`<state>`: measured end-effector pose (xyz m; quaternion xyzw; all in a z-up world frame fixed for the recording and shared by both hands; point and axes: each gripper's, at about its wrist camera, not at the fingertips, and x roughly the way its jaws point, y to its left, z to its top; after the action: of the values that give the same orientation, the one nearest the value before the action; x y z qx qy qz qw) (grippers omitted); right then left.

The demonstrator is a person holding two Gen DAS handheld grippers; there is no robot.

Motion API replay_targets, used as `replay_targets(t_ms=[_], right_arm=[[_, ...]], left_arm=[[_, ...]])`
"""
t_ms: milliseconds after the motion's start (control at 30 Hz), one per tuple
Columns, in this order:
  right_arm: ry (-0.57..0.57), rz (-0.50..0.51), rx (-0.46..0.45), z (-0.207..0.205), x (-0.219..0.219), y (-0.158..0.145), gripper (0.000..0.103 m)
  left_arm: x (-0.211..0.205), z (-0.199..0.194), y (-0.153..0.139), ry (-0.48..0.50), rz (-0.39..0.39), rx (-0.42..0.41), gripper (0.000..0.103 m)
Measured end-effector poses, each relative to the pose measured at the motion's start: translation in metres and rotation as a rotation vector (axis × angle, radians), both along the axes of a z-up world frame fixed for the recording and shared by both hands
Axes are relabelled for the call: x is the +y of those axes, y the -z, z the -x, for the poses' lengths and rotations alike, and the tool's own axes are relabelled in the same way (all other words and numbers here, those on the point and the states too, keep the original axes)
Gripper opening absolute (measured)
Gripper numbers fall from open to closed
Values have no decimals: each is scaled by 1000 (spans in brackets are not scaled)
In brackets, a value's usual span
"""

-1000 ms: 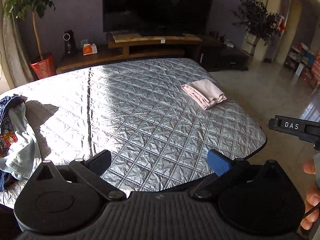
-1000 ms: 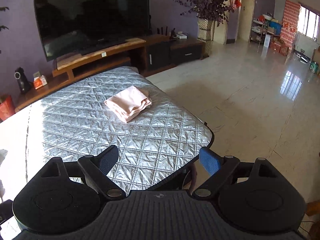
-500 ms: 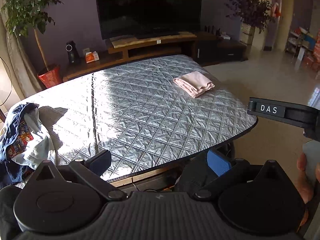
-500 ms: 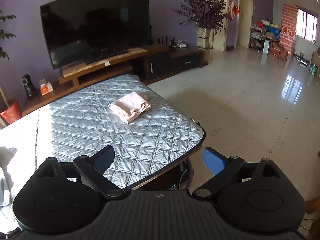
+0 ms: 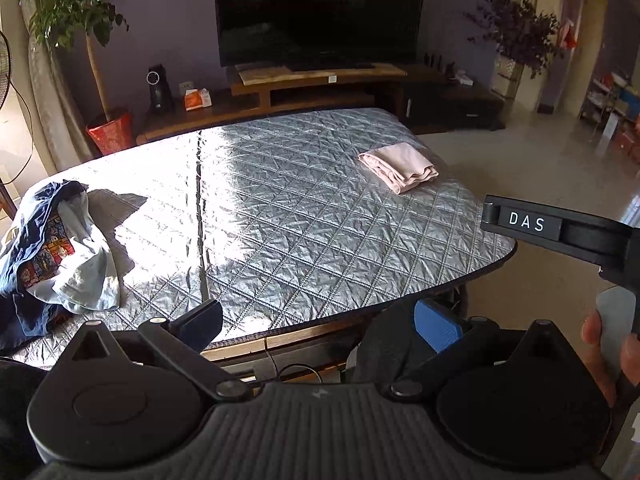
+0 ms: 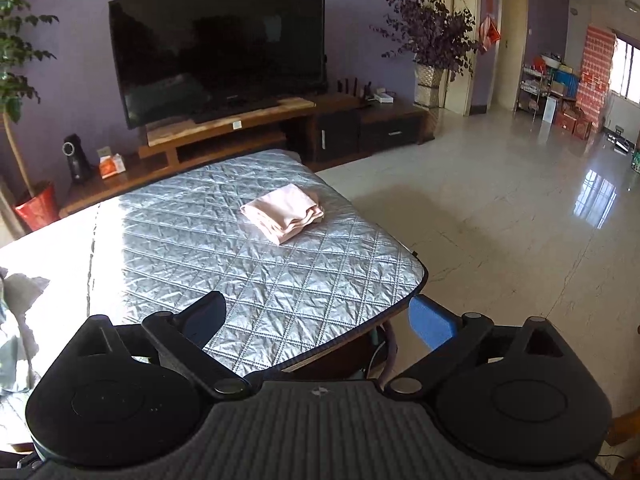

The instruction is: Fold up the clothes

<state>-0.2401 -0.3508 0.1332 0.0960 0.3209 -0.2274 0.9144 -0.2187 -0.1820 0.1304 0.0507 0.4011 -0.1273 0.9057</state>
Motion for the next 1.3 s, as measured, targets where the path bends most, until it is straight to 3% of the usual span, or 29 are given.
replay_targets(t_ms=[1300], right_arm=[[-30,57,33,-3,19,-3,102]], left_arm=[[7,-3,5,-23,19,48,102]])
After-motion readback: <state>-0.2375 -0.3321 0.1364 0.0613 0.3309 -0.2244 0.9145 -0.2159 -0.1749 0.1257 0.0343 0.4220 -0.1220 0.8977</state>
